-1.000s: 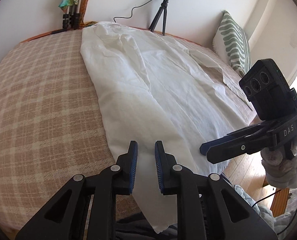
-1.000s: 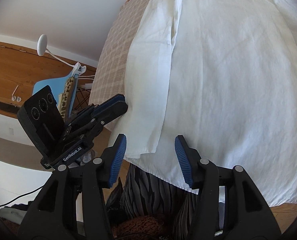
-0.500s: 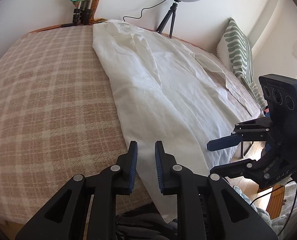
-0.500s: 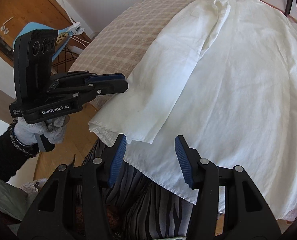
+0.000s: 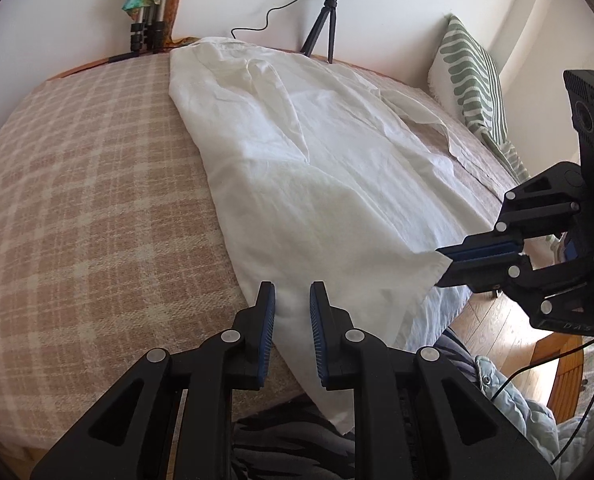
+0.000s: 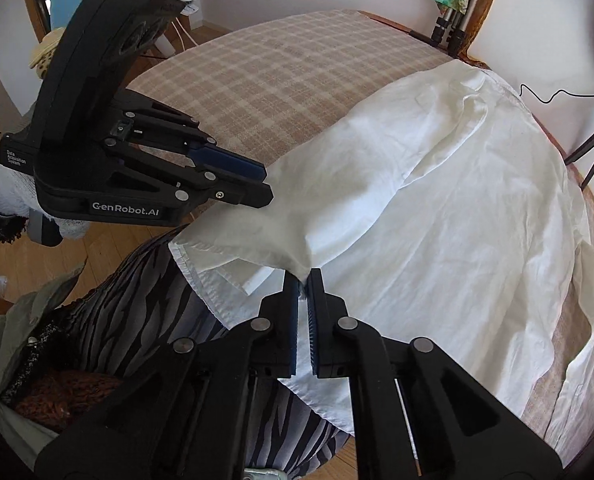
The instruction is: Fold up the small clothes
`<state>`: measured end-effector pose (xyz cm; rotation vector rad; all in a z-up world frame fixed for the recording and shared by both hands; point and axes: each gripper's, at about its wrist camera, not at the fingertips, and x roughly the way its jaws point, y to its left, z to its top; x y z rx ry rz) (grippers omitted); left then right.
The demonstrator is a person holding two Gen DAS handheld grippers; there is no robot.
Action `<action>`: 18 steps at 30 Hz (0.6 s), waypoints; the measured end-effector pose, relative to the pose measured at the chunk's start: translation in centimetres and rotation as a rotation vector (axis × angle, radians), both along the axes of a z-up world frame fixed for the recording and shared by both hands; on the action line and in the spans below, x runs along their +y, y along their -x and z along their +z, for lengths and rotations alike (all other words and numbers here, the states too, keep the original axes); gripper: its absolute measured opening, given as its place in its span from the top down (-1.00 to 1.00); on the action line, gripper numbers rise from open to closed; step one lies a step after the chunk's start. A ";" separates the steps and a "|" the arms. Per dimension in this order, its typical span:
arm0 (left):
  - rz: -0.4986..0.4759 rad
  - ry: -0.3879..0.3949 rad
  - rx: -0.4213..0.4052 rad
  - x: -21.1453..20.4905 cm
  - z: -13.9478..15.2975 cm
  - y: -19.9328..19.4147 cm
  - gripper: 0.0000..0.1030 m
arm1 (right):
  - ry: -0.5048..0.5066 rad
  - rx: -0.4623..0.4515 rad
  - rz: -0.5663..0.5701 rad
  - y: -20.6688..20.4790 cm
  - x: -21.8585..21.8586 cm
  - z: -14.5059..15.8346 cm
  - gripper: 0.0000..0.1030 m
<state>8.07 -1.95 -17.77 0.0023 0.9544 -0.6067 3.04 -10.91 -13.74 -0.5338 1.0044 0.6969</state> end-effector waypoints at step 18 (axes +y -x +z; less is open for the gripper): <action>-0.057 -0.164 -0.083 -2.0 0.9 -8.6 0.69 | -0.127 0.101 -0.119 -0.6 -4.0 0.0 0.90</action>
